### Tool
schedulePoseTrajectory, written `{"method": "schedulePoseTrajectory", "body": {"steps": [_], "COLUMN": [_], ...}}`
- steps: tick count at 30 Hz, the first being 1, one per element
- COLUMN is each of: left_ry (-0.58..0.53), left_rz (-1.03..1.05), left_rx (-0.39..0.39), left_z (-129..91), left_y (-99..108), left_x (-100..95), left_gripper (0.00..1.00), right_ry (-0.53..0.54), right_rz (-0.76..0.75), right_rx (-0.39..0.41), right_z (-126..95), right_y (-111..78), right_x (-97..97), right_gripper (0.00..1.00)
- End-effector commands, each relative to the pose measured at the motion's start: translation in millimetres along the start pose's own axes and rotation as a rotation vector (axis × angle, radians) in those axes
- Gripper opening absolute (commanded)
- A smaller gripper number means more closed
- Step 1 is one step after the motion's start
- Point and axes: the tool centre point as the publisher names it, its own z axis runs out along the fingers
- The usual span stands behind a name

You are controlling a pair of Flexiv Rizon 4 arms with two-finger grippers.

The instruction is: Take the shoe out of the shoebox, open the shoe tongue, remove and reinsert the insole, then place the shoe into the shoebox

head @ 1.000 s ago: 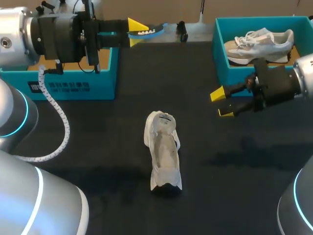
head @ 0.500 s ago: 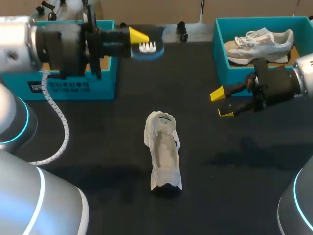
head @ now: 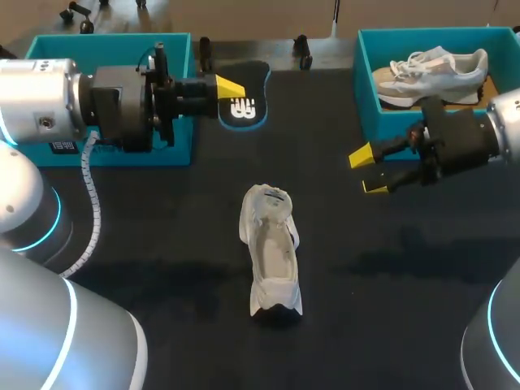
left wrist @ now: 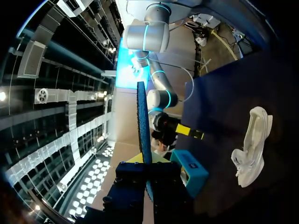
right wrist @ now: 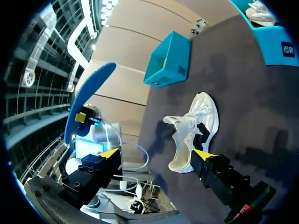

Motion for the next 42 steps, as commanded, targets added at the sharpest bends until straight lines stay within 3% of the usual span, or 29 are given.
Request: {"method": "schedulePoseTrajectory", "body": {"steps": [1, 4, 7, 8, 14, 23, 38, 39, 42], "left_ry": [0.002, 0.001, 0.020, 0.037, 0.027, -0.032, -0.026, -0.028, -0.014], "left_rz": [0.001, 0.006, 0.052, 0.126, 0.147, 0.195, 0.256, 0.255, 0.296], "left_rx": [-0.001, 0.013, 0.003, -0.033, -0.068, -0.032, -0.044, -0.007, -0.012], "left_z": [1.2, 4.8, 10.9, 12.3, 16.3, 19.7, 21.0, 24.9, 32.8], "left_y": [0.5, 2.2, 11.1, 14.5, 33.8, 29.6, 24.9, 21.3, 13.0], "left_x": [-0.9, 4.1, 28.5, 39.1, 84.6, 120.1, 126.2, 128.7, 135.1], "left_gripper": [0.00, 0.00, 0.00, 0.00, 0.00, 0.00, 0.00, 0.00, 0.00], "right_ry": [-0.001, -0.001, -0.001, -0.001, -0.001, -0.001, -0.001, -0.001, -0.002], "right_rz": [0.000, 0.000, 0.000, 0.000, 0.000, 0.000, 0.000, 0.000, -0.010], "right_rx": [-0.002, -0.002, -0.002, -0.002, -0.002, -0.002, -0.002, -0.002, 0.006], "right_z": [0.7, 0.7, 0.7, 0.7, 0.7, 0.7, 0.7, 0.7, 1.5], "right_y": [-0.7, -0.7, -0.7, -0.7, -0.7, -0.7, -0.7, -0.7, 2.6], "right_x": [0.1, 0.1, 0.1, 0.1, 0.1, 0.1, 0.1, 0.1, 1.1], "right_gripper": [1.00, 1.00, 1.00, 1.00, 1.00, 1.00, 1.00, 1.00, 1.00]}}
